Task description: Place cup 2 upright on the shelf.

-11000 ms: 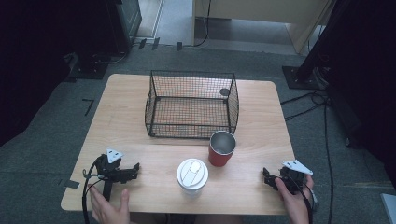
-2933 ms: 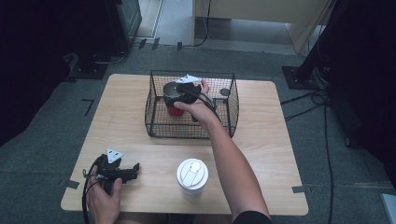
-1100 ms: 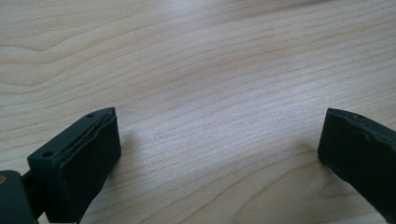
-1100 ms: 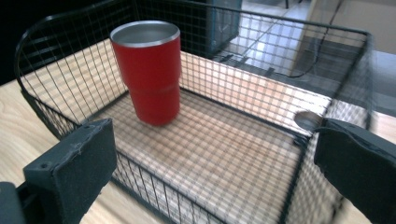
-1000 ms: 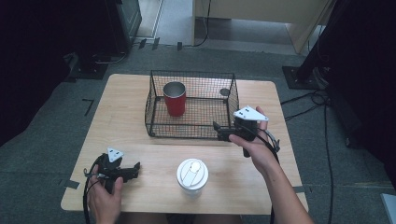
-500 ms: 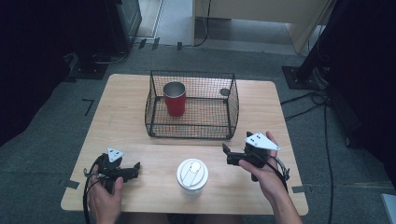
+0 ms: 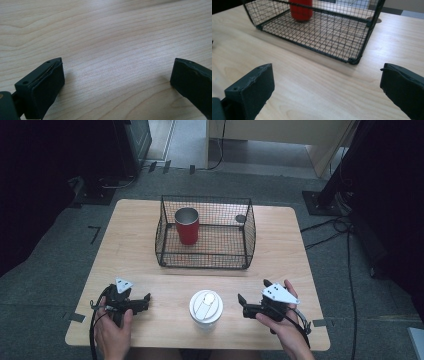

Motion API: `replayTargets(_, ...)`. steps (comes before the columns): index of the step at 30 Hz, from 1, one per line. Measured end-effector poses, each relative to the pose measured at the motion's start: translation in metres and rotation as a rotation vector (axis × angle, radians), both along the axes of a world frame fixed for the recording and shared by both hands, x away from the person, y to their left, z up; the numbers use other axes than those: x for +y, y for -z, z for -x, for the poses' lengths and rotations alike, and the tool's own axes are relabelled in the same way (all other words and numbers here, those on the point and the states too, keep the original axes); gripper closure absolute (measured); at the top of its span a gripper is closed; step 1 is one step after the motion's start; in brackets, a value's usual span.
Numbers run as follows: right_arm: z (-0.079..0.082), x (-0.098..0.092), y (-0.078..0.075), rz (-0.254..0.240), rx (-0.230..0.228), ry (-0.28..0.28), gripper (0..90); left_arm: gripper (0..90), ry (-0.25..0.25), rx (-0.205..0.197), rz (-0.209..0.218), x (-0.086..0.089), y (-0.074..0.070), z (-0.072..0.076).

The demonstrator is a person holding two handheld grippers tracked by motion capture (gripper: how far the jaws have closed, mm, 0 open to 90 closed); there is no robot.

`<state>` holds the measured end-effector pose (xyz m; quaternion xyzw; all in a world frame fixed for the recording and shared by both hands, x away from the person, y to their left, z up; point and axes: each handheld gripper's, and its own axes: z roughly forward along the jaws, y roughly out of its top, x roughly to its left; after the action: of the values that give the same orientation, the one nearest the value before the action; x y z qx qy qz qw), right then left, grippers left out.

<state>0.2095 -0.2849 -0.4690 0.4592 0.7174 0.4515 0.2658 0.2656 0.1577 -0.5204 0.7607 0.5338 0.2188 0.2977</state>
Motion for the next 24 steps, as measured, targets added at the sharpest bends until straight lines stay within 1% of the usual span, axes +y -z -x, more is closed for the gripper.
replayTargets(5, 0.011, 0.005, 0.006, -0.001, 0.009, -0.032, 0.0, 0.0, 0.000, 0.000, 0.000, 0.000, 0.000, 0.000)
replayTargets(14, 0.024, 0.018, 0.015, -0.013, 0.027, -0.104, 0.0, 0.0, 0.000, 0.000, 0.000, 0.000, 0.000, 0.000)
replayTargets(18, 0.029, 0.024, 0.016, -0.023, 0.034, -0.140, 0.0, 0.0, 0.000, 0.000, 0.000, 0.000, 0.000, 0.000)
replayTargets(24, 0.036, 0.034, 0.014, -0.024, 0.030, -0.206, 0.0, 0.0, 0.000, 0.000, 0.000, 0.000, 0.000, 0.000)
